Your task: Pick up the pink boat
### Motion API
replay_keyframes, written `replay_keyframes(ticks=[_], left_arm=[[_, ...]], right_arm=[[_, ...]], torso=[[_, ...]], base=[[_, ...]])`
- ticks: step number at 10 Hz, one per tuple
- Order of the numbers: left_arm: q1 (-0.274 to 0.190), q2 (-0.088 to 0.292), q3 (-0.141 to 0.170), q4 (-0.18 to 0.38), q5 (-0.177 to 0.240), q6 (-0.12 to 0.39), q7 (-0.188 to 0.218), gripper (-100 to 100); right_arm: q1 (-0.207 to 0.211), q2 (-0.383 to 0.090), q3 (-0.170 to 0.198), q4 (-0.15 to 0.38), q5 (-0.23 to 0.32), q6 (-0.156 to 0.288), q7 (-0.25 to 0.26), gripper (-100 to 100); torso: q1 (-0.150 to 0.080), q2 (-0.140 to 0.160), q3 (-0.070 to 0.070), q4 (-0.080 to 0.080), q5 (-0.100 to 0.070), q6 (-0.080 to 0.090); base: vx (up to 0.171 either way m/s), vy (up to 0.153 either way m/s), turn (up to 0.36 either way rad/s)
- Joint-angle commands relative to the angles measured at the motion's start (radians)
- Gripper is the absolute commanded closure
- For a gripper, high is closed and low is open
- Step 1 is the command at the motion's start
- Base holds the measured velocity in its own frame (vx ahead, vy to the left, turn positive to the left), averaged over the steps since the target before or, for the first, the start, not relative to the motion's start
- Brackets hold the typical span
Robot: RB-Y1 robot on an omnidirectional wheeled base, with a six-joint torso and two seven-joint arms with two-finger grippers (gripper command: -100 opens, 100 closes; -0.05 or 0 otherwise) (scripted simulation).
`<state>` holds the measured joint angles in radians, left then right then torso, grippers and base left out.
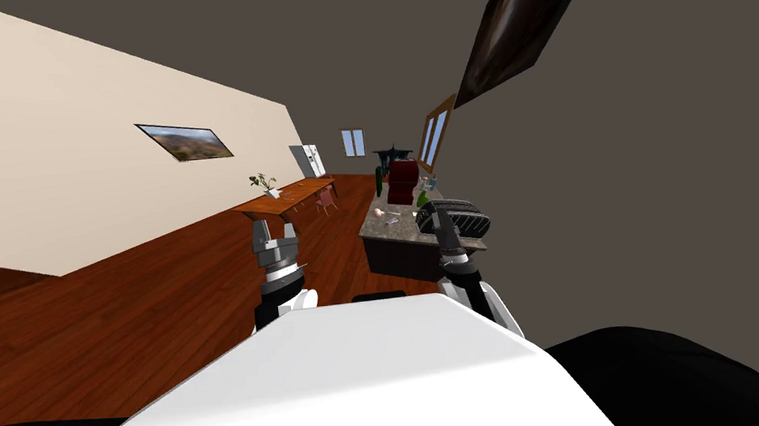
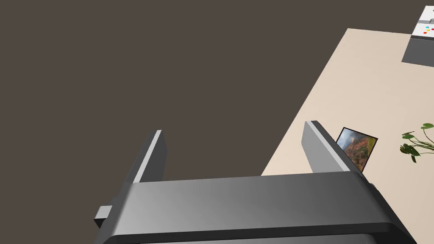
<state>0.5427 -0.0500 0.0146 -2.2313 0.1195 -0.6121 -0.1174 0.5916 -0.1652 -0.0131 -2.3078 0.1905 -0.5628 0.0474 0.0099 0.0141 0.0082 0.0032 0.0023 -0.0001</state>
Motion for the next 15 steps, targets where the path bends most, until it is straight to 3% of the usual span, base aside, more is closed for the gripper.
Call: replay_keyframes(ticks=[1,2,4,7,9,12,13,14,15], left_arm=[[0.000,0.000,0.000,0.000,0.000,0.000,0.000,0],[0.000,0.000,0.000,0.000,0.000,0.000,0.000,0],[0.000,0.000,0.000,0.000,0.000,0.000,0.000,0],[0.000,0.000,0.000,0.000,0.000,0.000,0.000,0],[0.000,0.000,0.000,0.000,0.000,0.000,0.000,0],[0.000,0.000,0.000,0.000,0.000,0.000,0.000,0],[0.000,0.000,0.000,0.000,0.000,0.000,0.000,0],[0.000,0.000,0.000,0.000,0.000,0.000,0.000,0],[0.000,0.000,0.000,0.000,0.000,0.000,0.000,0]], right_arm=[[0.025,-0.043,0.002,0.028,0.050,-0.001,0.035,-100],[0.025,-0.043,0.002,0.028,0.058,-0.001,0.035,-100],[0.063,-0.106,-0.001,0.076,0.124,-0.005,0.078,-100],[0.082,-0.140,-0.002,0.105,0.178,-0.006,0.102,-100],[0.119,-0.203,-0.004,0.173,0.247,-0.008,0.150,-100],[0.137,-0.256,-0.005,0.212,0.311,-0.009,0.175,-100],[0.154,-0.297,-0.006,0.245,0.351,-0.009,0.200,-100],[0.154,-0.297,-0.006,0.253,0.357,-0.009,0.200,-100],[0.170,-0.340,-0.006,0.291,0.395,-0.008,0.224,-100]], torso=[[0.000,0.000,0.000,0.000,0.000,0.000],[0.003,0.001,0.001,0.000,0.001,0.000],[-0.002,-0.003,-0.002,-0.001,-0.001,0.000],[-0.002,-0.002,-0.001,0.000,-0.001,0.000],[-0.003,-0.005,-0.003,-0.001,-0.001,0.000],[0.000,-0.003,-0.001,0.000,0.000,0.000],[-0.003,-0.004,-0.002,-0.001,0.000,0.001],[-0.003,-0.004,-0.002,-0.001,-0.001,0.000],[-0.006,-0.006,-0.003,-0.001,-0.001,0.001]], base=[[-0.224,0.215,0.259],[-0.162,0.145,0.107],[-0.154,0.156,0.213],[-0.134,0.132,0.127],[-0.121,0.172,0.242],[-0.118,0.172,0.121],[-0.099,0.157,0.195],[-0.060,0.112,0.081],[-0.068,0.122,0.225]])
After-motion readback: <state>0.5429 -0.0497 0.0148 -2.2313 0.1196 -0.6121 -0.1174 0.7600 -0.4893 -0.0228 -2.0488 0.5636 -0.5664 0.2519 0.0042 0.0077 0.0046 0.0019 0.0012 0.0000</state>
